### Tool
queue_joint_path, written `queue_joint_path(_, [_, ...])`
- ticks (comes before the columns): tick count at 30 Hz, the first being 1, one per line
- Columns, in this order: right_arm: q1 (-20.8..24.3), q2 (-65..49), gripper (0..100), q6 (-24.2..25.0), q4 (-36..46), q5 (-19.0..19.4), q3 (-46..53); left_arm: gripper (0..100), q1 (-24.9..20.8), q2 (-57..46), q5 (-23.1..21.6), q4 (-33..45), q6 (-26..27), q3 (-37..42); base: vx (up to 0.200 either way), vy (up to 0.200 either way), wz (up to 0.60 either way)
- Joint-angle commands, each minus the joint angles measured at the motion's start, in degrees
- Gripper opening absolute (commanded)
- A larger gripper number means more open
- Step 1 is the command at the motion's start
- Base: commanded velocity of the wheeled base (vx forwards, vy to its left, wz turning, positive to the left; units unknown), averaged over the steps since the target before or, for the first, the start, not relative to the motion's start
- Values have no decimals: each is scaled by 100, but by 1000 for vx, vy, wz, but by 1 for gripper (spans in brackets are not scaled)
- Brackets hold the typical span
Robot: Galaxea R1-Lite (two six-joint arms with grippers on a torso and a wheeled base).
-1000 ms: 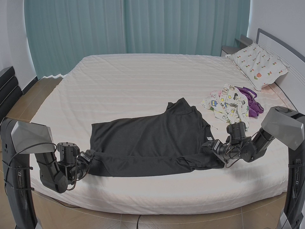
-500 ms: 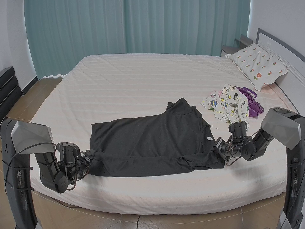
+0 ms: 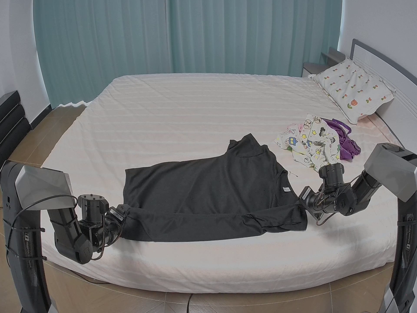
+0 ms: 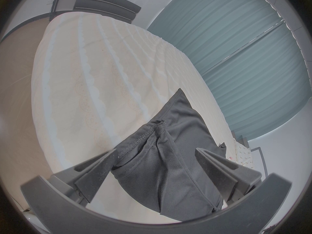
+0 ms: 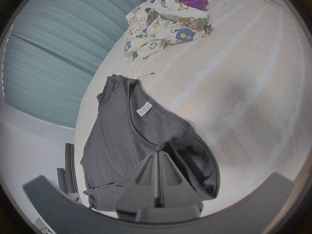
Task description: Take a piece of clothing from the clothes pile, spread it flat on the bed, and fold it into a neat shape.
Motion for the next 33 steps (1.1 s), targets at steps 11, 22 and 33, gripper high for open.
queue_joint_path(11, [-21, -177, 100, 27, -60, 10, 7, 100, 89, -281, 1, -2, -28, 18, 0, 0, 0])
queue_joint_path(22, [-109, -555, 100, 36, -69, -8, 16, 100, 230, -580, -51, 7, -46, 97, 73, 0, 0])
queue_joint_path(33, [-109, -555, 100, 27, -69, -8, 33, 100, 238, -518, -51, 7, -46, 62, 200, 0, 0])
